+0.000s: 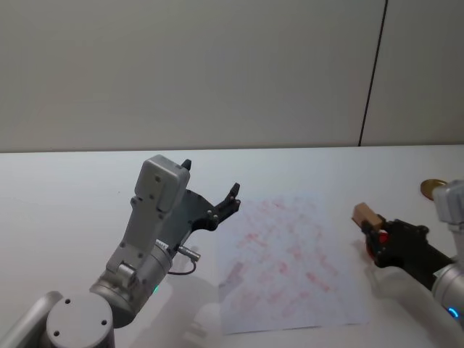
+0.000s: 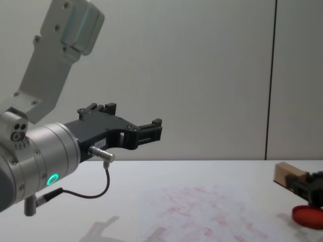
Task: Use the one hand to pick up the stamp and affix it onto the A4 paper.
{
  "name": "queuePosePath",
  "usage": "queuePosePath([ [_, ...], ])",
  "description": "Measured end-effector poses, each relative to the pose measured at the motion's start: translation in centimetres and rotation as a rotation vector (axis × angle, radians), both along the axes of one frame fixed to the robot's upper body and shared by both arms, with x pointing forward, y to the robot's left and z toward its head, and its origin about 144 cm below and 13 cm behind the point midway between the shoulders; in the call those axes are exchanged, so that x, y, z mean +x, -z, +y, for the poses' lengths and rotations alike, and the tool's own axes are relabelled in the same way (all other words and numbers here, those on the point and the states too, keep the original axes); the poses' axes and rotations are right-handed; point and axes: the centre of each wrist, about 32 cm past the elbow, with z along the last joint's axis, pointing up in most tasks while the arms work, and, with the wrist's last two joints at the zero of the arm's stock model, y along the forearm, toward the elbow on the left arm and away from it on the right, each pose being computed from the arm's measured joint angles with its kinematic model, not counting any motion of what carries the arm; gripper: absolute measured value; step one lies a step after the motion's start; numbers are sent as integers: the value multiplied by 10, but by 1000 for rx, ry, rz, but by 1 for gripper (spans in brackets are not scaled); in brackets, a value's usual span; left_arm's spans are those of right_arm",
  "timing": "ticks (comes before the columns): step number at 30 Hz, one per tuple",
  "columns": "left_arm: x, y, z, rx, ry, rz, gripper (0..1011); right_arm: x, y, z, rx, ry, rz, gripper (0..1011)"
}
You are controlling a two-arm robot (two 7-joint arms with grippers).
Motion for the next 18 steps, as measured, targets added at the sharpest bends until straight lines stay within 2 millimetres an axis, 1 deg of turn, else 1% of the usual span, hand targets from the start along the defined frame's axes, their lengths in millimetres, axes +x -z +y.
queuePosePath([
  [10,0,0,0,0,0,0,993,-5,-8,12,41,-139,2,217],
  [18,0,0,0,0,0,0,993,-13,-6,17,63,-219,40,217],
])
